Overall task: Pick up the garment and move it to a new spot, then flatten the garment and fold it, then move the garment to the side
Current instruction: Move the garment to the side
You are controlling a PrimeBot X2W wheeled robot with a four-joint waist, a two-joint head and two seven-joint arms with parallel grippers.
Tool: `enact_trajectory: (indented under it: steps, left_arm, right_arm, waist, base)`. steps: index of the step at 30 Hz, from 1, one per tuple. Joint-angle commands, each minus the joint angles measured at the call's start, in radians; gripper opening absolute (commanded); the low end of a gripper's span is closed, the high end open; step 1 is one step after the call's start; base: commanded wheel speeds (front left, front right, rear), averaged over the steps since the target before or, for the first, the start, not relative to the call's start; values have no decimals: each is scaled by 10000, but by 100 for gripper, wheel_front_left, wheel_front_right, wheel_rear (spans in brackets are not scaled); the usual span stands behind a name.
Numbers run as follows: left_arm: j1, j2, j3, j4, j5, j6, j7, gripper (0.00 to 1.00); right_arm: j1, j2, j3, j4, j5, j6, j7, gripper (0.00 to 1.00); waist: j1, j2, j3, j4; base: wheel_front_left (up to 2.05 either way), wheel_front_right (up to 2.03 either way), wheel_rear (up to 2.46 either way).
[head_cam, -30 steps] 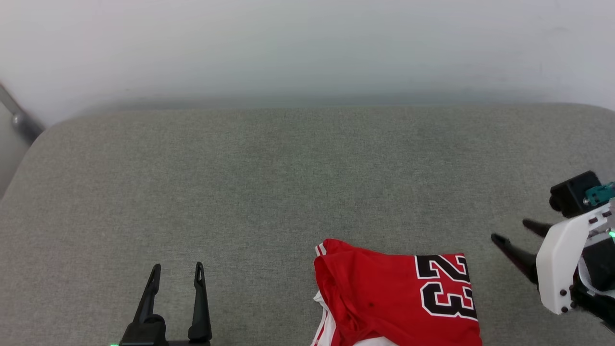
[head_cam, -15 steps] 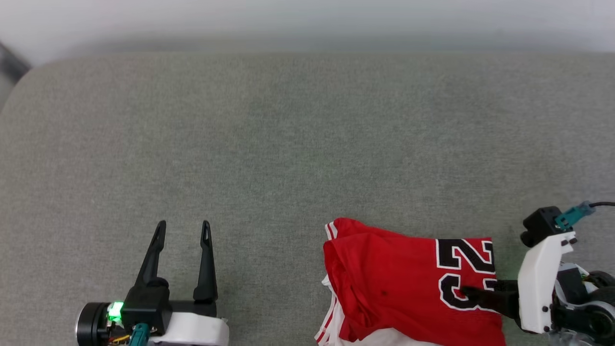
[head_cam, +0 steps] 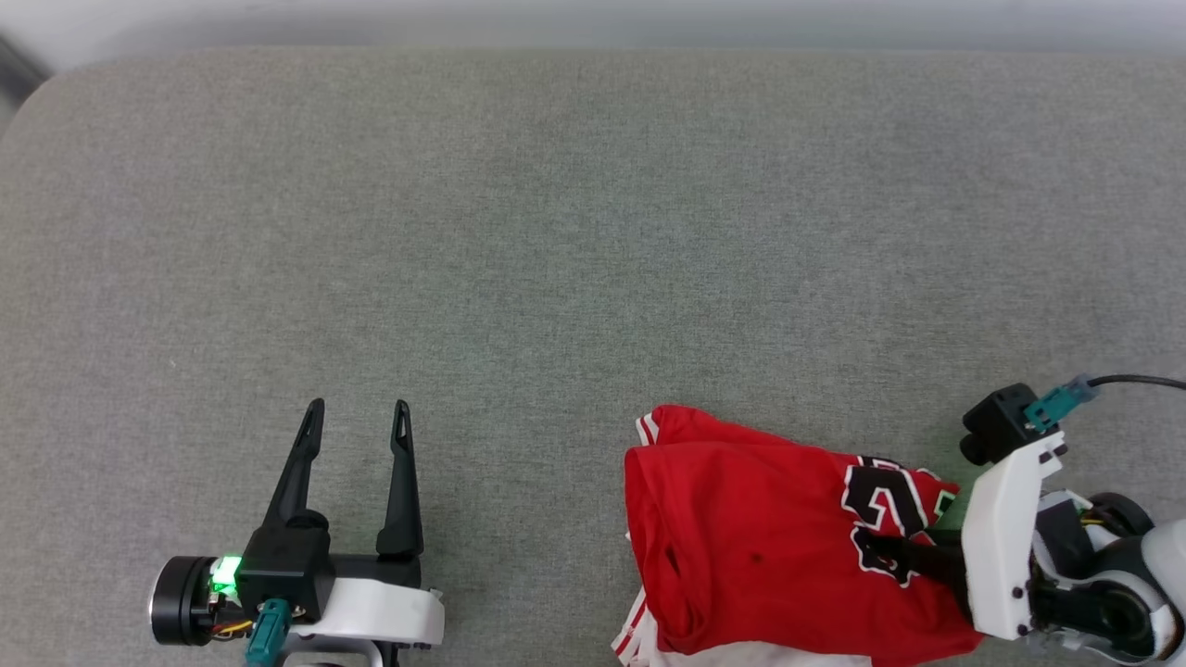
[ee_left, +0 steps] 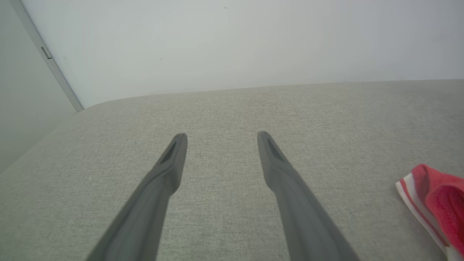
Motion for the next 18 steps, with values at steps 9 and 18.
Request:
enact_trajectory:
  steps: [9, 18]
  left_arm:
    - [494, -1, 239, 130, -12, 58, -46, 100]
    - [747, 83, 526, -160, -2, 75, -35, 100]
  right_arm:
    - [-646, -895, 1177, -731, 240, -8, -903, 0]
    - [-1824, -2449, 1568, -1676, -335, -8, -1197, 0]
  waist:
    - [0, -1, -937, -952]
    - [0, -1, -787, -2683]
  base:
    - [0, 0, 0]
    - [0, 0, 0]
